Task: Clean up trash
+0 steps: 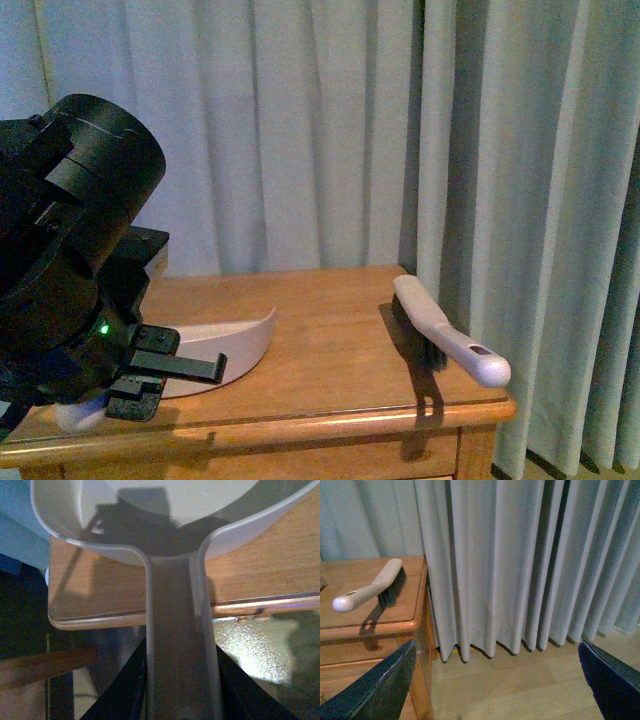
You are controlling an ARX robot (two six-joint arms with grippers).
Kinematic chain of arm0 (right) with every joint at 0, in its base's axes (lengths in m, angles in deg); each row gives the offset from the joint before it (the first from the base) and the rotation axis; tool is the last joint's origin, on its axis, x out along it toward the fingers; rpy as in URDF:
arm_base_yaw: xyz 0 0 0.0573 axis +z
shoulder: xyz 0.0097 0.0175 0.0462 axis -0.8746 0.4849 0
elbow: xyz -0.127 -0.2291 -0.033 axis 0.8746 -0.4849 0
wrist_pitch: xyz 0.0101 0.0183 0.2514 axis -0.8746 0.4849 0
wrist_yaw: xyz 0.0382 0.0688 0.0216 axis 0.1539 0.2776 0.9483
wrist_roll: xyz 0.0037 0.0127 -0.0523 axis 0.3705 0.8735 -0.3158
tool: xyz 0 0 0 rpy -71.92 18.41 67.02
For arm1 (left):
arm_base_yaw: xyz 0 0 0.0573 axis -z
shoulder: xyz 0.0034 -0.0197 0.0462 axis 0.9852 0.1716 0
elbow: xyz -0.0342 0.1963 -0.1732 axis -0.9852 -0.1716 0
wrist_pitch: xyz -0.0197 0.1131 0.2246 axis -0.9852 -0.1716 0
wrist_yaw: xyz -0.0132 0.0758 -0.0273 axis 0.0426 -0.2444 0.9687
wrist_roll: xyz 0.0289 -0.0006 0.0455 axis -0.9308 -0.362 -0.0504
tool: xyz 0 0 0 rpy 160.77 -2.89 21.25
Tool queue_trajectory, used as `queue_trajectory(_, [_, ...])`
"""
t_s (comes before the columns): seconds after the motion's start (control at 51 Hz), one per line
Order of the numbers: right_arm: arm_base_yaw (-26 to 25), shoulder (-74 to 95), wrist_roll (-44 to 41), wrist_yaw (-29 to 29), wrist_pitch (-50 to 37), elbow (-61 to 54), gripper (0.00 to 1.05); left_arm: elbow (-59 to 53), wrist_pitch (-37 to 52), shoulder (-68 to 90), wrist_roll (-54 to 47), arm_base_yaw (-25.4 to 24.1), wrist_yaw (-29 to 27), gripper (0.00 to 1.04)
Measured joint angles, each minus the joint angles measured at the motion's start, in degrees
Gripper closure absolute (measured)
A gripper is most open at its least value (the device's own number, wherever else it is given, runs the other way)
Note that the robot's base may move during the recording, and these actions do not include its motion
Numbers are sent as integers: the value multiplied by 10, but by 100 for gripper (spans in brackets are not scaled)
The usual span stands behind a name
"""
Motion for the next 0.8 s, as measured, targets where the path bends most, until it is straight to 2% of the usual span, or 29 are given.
queue_trajectory(0.372, [0,0,0,0,0,0,7,-59,152,-95,-23,22,6,76])
queue_trajectory(0.509, [0,0,0,0,0,0,7,-120,257,-174,-61,27,-7,76])
queue_trajectory(0.646, [0,0,0,0,0,0,7,-197,368,-289,-108,27,16,76])
queue_trajectory(0.803, [0,0,0,0,0,0,7,-257,426,-380,-132,13,46,76])
